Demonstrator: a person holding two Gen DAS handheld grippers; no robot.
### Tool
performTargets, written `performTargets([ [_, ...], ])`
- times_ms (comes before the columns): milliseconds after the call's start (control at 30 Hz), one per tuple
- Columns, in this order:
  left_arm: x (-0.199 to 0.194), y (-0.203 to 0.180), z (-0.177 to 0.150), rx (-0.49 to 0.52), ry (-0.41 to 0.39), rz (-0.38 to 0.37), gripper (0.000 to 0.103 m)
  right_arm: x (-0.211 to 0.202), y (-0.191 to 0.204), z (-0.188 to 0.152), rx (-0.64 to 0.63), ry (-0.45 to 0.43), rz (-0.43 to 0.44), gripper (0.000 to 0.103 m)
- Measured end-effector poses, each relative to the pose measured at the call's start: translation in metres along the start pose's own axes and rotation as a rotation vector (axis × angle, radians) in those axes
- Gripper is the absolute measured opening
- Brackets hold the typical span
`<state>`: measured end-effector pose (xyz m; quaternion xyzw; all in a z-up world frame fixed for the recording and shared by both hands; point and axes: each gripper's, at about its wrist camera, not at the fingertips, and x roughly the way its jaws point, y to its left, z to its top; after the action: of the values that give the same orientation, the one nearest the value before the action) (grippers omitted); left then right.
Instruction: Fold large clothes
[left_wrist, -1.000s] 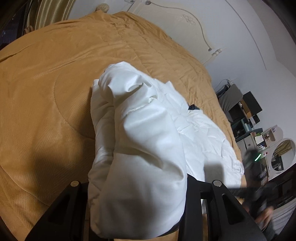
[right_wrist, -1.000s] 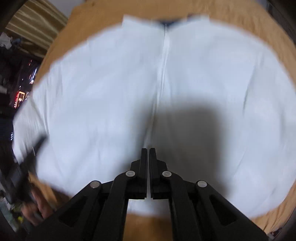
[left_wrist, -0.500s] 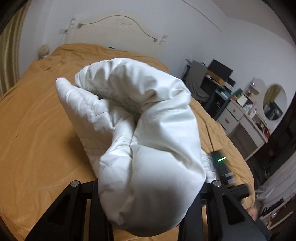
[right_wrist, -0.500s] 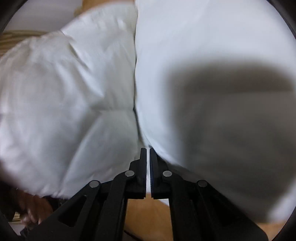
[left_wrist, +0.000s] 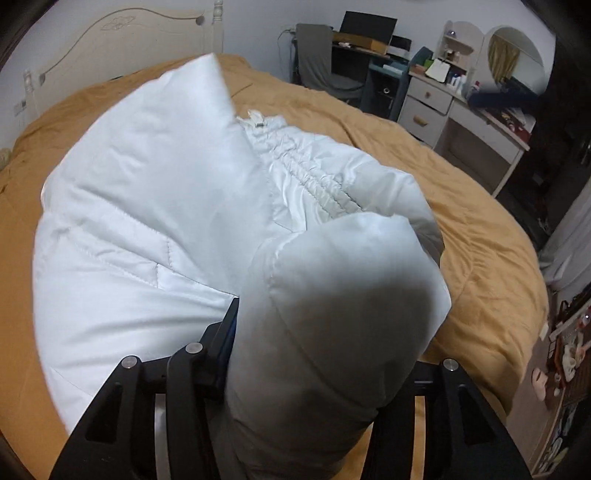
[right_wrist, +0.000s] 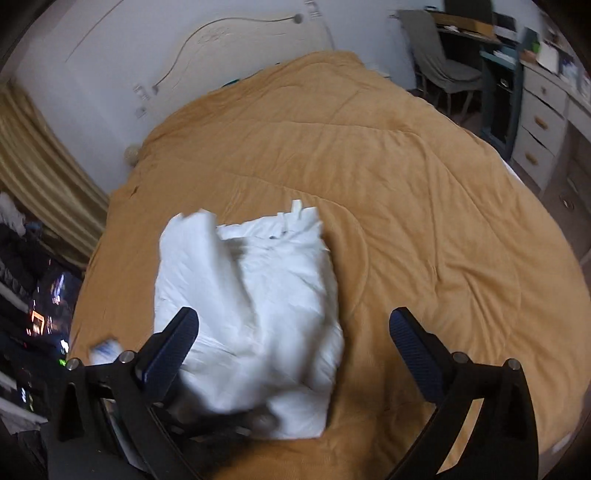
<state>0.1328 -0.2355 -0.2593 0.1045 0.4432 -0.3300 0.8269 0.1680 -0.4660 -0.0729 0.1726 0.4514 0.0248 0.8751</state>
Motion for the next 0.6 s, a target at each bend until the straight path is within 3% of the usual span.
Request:
performTargets([
  [133, 0.007, -0.002, -0.012, 0.051, 0.002, 0.035, 0.049, 0.068, 0.032, 0.018, -0.134, 0.163, -0.025, 0.102],
  [267, 0.004, -0.003, -0.013, 0.066, 0.011, 0.032, 0.049, 0.126, 0.062, 0.012, -0.248, 0.349, -0.009, 0.081],
  [300, 0.007, -0.011, -0.005, 0.070, 0.013, 0.028, 0.050, 0.135, 0.069, 0.009, -0.253, 0.392, -0.038, 0.062],
  [367, 0.007, -0.014, 0.004, 0.083, 0.014, 0.005, 0.050, 0.159, 0.064, -0.003, -0.234, 0.476, -0.069, 0.049],
  [400, 0.007, -0.015, 0.014, 0.103, 0.016, -0.011, 0.050, 0.169, 0.054, -0.005, -0.182, 0.505, -0.044, 0.048],
  [500, -0.015, -0.007, 0.004, 0.182, 0.043, -0.066, 0.050, 0.187, 0.024, -0.007, -0.058, 0.546, -0.007, 0.046],
  [600, -0.057, 0.020, -0.006, 0.152, 0.088, -0.188, 0.052, 0.186, 0.005, -0.012, -0.001, 0.563, 0.029, 0.045],
])
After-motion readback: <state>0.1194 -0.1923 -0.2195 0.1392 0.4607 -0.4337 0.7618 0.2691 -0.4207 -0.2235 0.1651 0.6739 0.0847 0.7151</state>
